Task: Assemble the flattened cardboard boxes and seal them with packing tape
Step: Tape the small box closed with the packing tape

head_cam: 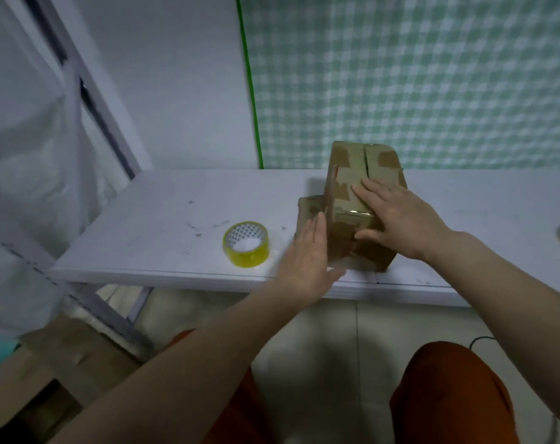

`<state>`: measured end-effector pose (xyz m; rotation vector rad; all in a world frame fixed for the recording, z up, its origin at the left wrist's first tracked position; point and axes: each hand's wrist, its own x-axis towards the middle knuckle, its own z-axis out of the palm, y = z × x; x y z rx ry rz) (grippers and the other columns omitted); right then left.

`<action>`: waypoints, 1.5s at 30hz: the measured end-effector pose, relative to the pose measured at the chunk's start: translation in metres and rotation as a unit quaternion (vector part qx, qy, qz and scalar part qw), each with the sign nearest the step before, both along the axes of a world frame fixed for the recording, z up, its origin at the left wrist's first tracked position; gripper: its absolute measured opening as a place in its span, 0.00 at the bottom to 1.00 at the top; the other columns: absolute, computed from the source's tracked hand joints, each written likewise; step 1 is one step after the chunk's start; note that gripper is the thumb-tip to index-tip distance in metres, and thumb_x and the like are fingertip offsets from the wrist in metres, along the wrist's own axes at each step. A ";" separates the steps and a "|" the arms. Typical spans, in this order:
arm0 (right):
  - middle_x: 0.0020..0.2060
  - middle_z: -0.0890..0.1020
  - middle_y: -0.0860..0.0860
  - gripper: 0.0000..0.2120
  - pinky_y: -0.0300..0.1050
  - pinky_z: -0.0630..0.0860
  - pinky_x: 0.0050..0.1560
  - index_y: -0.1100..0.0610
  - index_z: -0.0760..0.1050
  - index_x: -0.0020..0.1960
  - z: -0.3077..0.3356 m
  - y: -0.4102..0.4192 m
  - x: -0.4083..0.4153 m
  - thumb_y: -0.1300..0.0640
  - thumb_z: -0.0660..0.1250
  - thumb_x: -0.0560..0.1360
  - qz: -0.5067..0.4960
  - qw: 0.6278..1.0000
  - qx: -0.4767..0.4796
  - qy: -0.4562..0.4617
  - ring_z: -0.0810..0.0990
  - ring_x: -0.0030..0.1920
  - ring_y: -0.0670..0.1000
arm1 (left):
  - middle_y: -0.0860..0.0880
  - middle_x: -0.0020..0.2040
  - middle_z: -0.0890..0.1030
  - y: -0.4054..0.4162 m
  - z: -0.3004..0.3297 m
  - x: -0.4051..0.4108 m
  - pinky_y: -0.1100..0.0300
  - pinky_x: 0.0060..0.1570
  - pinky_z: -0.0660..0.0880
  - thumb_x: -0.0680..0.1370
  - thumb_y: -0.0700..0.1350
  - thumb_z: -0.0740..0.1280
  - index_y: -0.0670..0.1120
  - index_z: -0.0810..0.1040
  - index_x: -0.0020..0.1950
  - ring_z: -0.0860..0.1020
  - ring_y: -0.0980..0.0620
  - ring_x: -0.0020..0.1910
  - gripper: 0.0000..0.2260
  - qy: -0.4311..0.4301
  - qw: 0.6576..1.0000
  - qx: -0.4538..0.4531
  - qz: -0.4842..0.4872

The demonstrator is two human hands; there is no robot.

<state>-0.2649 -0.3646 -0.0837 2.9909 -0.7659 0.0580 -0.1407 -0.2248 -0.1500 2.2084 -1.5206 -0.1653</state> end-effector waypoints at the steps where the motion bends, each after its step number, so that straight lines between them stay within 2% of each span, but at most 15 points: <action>1: 0.78 0.51 0.52 0.41 0.46 0.47 0.74 0.51 0.46 0.78 0.001 0.005 -0.003 0.38 0.63 0.74 -0.013 1.000 0.002 -0.006 0.51 0.76 0.52 | 0.46 0.80 0.49 0.018 -0.011 -0.002 0.57 0.76 0.51 0.76 0.53 0.70 0.43 0.41 0.79 0.50 0.50 0.78 0.45 -0.006 1.000 0.005 -0.010; 4: 0.76 0.58 0.56 0.40 0.50 0.54 0.74 0.56 0.54 0.77 0.002 0.027 -0.006 0.46 0.70 0.72 -0.004 0.994 -0.022 -0.108 0.56 0.75 0.57 | 0.47 0.79 0.52 0.067 -0.041 0.007 0.62 0.75 0.47 0.76 0.50 0.69 0.43 0.47 0.79 0.51 0.51 0.78 0.41 0.000 1.000 0.002 0.010; 8: 0.68 0.71 0.59 0.25 0.51 0.64 0.70 0.63 0.70 0.68 -0.012 0.068 0.016 0.58 0.69 0.73 0.118 0.960 -0.050 -0.249 0.68 0.70 0.59 | 0.39 0.72 0.68 0.099 -0.059 0.047 0.45 0.70 0.65 0.70 0.42 0.75 0.38 0.62 0.75 0.67 0.40 0.71 0.37 -0.014 0.994 -0.061 0.088; 11: 0.68 0.72 0.56 0.21 0.51 0.67 0.69 0.61 0.72 0.66 -0.037 0.092 0.042 0.60 0.69 0.73 0.135 0.959 0.057 -0.241 0.68 0.69 0.56 | 0.39 0.64 0.74 0.101 -0.053 0.069 0.44 0.62 0.72 0.68 0.38 0.76 0.39 0.69 0.70 0.72 0.39 0.64 0.32 -0.029 0.987 -0.097 0.123; 14: 0.73 0.64 0.52 0.26 0.43 0.57 0.72 0.56 0.65 0.72 -0.056 0.101 0.070 0.56 0.67 0.76 0.057 0.962 0.198 -0.181 0.60 0.73 0.52 | 0.40 0.56 0.76 0.090 -0.041 0.086 0.47 0.50 0.76 0.65 0.35 0.76 0.40 0.74 0.63 0.74 0.39 0.55 0.27 -0.052 0.980 -0.128 0.142; 19: 0.72 0.65 0.54 0.30 0.41 0.58 0.69 0.58 0.61 0.74 -0.076 0.088 0.122 0.55 0.68 0.76 -0.088 0.923 0.333 -0.172 0.62 0.72 0.52 | 0.41 0.67 0.71 0.063 -0.039 0.108 0.52 0.63 0.67 0.72 0.38 0.72 0.39 0.68 0.70 0.68 0.41 0.68 0.28 -0.010 0.990 -0.080 0.112; 23: 0.69 0.70 0.53 0.25 0.44 0.66 0.66 0.55 0.66 0.71 -0.088 0.081 0.151 0.57 0.67 0.75 -0.136 0.911 0.358 -0.152 0.69 0.69 0.55 | 0.43 0.69 0.70 0.049 -0.040 0.111 0.51 0.60 0.70 0.75 0.40 0.71 0.42 0.67 0.72 0.72 0.44 0.65 0.27 0.056 0.990 -0.094 0.085; 26: 0.51 0.81 0.51 0.06 0.44 0.74 0.52 0.48 0.76 0.45 -0.093 0.076 0.161 0.59 0.65 0.73 -0.162 0.916 0.324 -0.171 0.78 0.55 0.56 | 0.45 0.69 0.70 0.047 -0.040 0.113 0.51 0.57 0.73 0.75 0.42 0.71 0.43 0.66 0.73 0.74 0.44 0.64 0.28 0.075 0.988 -0.097 0.097; 28: 0.40 0.78 0.47 0.10 0.43 0.72 0.43 0.51 0.73 0.36 -0.095 0.077 0.159 0.62 0.63 0.73 -0.149 0.921 0.315 -0.176 0.78 0.47 0.54 | 0.46 0.69 0.69 0.048 -0.040 0.115 0.52 0.55 0.73 0.74 0.42 0.72 0.44 0.66 0.73 0.74 0.45 0.64 0.29 0.077 0.987 -0.095 0.100; 32: 0.42 0.78 0.52 0.04 0.46 0.70 0.42 0.59 0.74 0.44 -0.080 0.091 0.146 0.64 0.61 0.75 -0.061 0.944 0.282 -0.162 0.75 0.45 0.54 | 0.46 0.70 0.70 0.048 -0.026 0.117 0.60 0.62 0.66 0.74 0.39 0.72 0.45 0.67 0.73 0.70 0.47 0.67 0.29 0.064 0.990 -0.102 0.070; 34: 0.44 0.78 0.56 0.04 0.50 0.71 0.43 0.61 0.72 0.46 -0.064 0.097 0.140 0.64 0.59 0.75 -0.002 0.962 0.230 -0.150 0.75 0.46 0.57 | 0.48 0.66 0.73 0.048 -0.012 0.113 0.66 0.59 0.62 0.72 0.37 0.71 0.48 0.68 0.73 0.69 0.49 0.66 0.30 0.062 0.992 -0.094 0.059; 38: 0.47 0.77 0.57 0.09 0.44 0.60 0.39 0.61 0.72 0.52 -0.034 0.103 0.122 0.68 0.60 0.73 0.093 0.985 0.065 -0.127 0.74 0.49 0.58 | 0.48 0.57 0.79 0.050 0.011 0.099 0.61 0.54 0.67 0.69 0.34 0.70 0.47 0.76 0.65 0.75 0.47 0.57 0.25 0.081 0.989 -0.109 0.057; 42: 0.30 0.76 0.56 0.12 0.41 0.60 0.31 0.62 0.77 0.39 -0.021 0.109 0.104 0.73 0.68 0.58 0.131 0.976 -0.074 -0.159 0.76 0.31 0.58 | 0.51 0.41 0.80 0.055 0.027 0.081 0.59 0.44 0.71 0.67 0.37 0.71 0.48 0.80 0.48 0.76 0.49 0.42 0.11 0.095 0.981 -0.140 0.092; 44: 0.26 0.73 0.53 0.08 0.40 0.61 0.27 0.60 0.77 0.35 -0.018 0.113 0.097 0.70 0.62 0.60 0.130 0.966 -0.124 -0.188 0.74 0.27 0.56 | 0.54 0.32 0.75 0.057 0.035 0.071 0.66 0.35 0.68 0.67 0.36 0.71 0.51 0.77 0.41 0.73 0.55 0.34 0.10 0.149 0.971 -0.134 0.131; 45: 0.25 0.72 0.52 0.12 0.40 0.62 0.27 0.59 0.78 0.36 -0.019 0.115 0.093 0.68 0.57 0.62 0.131 0.961 -0.139 -0.200 0.73 0.27 0.55 | 0.54 0.30 0.75 0.058 0.038 0.068 0.69 0.32 0.67 0.67 0.35 0.71 0.51 0.77 0.39 0.73 0.56 0.33 0.11 0.179 0.965 -0.128 0.145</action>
